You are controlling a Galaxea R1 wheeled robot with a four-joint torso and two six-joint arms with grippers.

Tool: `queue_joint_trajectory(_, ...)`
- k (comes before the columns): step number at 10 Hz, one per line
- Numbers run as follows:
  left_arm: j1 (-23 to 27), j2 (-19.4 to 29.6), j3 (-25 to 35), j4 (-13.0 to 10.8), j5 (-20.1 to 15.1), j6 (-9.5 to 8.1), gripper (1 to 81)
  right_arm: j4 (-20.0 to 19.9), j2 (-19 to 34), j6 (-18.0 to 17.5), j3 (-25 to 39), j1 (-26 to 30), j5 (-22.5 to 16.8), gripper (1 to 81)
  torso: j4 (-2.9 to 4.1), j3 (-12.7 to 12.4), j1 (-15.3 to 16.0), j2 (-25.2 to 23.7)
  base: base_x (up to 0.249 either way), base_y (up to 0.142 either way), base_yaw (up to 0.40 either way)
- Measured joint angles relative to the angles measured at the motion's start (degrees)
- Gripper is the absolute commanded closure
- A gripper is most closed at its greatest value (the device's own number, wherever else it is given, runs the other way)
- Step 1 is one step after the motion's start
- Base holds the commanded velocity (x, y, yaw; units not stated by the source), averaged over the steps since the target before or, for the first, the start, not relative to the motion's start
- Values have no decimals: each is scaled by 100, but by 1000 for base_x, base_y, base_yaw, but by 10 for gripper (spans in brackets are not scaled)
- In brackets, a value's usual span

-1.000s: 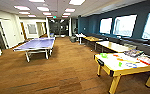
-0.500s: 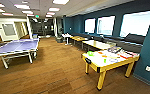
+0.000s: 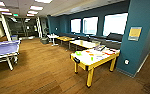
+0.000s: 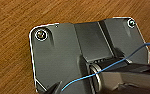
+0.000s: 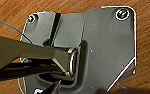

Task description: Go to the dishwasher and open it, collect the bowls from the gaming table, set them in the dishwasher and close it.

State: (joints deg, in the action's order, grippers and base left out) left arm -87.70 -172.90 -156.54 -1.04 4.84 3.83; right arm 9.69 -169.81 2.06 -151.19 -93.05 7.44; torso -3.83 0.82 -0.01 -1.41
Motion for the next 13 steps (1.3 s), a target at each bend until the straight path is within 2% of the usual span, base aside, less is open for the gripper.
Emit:
queue_joint_trajectory(3, 0, -15, 0, 0, 11, 0, 10, -2, -17, 116, -5, -13, 2, 10, 0, 0, 0, 0, 0, 0, -400)
queue_joint_trajectory(9, 0, -12, 0, 0, 28, 0, 10, -2, -33, 132, -27, 24, 2, 10, 0, 0, 0, 0, 0, 0, -397)
queue_joint_trajectory(13, 5, -10, 0, -1, 39, 0, 10, -2, -33, 132, -46, 38, 2, 10, 0, 0, 0, 0, 0, 0, -281)
